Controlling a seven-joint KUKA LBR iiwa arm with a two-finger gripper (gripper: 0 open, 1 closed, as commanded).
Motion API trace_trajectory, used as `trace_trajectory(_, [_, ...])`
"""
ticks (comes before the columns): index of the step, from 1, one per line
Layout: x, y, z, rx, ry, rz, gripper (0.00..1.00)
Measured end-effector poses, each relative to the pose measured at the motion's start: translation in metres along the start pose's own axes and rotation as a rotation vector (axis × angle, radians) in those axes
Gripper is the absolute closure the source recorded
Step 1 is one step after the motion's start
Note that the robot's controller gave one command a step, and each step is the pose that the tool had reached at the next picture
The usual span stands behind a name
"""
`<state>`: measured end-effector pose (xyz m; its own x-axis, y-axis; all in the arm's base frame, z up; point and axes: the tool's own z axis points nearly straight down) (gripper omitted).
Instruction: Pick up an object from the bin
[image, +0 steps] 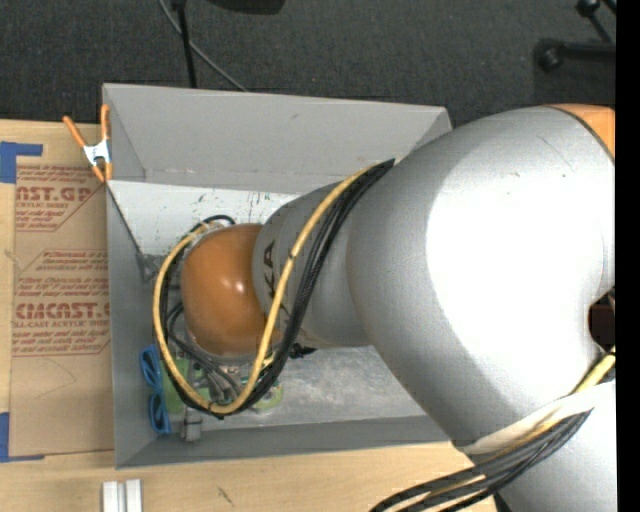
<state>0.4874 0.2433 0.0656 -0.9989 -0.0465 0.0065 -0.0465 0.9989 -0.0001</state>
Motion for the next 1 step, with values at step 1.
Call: trace_trajectory(1, [-0.0193, 0.0012, -0.035, 0.0, -0.01, -0.481, 0.0])
